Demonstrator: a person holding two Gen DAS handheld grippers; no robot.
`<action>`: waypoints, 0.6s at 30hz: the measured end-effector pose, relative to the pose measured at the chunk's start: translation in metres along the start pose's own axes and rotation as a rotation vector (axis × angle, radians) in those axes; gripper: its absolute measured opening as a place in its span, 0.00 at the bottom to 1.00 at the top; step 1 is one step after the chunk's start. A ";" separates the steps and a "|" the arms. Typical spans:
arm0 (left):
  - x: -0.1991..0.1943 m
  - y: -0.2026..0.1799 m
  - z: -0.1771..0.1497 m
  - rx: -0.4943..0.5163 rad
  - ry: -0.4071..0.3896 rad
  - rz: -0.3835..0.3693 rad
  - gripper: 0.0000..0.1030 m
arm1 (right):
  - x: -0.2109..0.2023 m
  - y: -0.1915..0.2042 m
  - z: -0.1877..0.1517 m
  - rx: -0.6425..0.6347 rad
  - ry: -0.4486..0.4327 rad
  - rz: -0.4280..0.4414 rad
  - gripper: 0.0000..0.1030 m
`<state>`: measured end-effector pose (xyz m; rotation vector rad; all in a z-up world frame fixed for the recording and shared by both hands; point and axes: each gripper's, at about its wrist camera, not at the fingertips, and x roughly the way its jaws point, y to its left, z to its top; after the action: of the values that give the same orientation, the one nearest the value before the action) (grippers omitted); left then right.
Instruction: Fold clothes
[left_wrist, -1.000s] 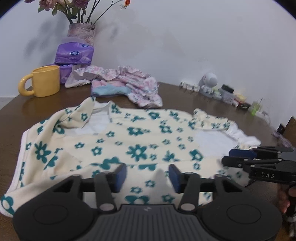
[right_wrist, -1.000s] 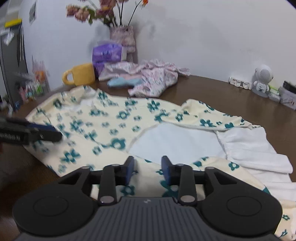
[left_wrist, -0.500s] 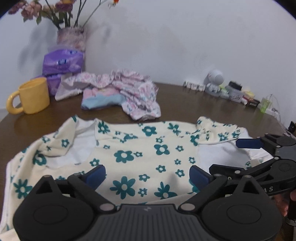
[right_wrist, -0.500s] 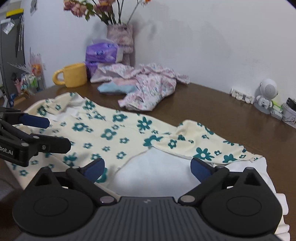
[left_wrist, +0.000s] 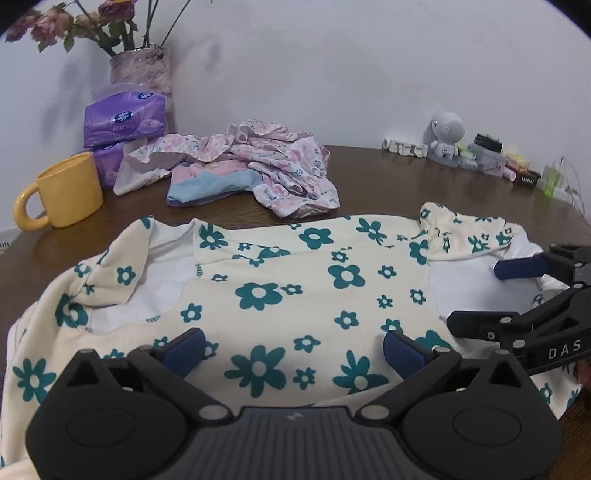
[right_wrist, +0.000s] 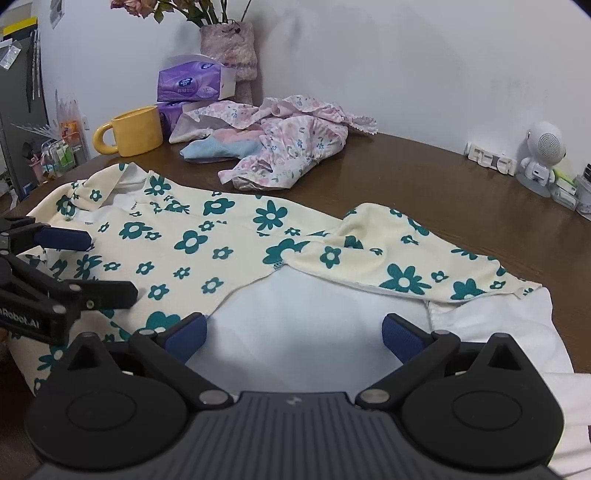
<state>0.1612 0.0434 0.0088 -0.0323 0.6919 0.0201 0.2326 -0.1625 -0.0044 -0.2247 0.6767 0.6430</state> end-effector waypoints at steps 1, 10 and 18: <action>0.001 -0.001 -0.001 0.011 -0.003 0.006 1.00 | 0.000 0.000 -0.001 0.001 -0.003 -0.001 0.99; 0.001 -0.003 -0.002 0.028 -0.004 0.009 1.00 | -0.001 0.000 -0.001 0.011 -0.001 -0.008 0.99; 0.001 -0.003 -0.002 0.029 -0.004 0.008 1.00 | -0.001 0.000 -0.002 0.012 -0.001 -0.010 0.99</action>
<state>0.1607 0.0403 0.0069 -0.0019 0.6882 0.0184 0.2309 -0.1635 -0.0048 -0.2167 0.6775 0.6291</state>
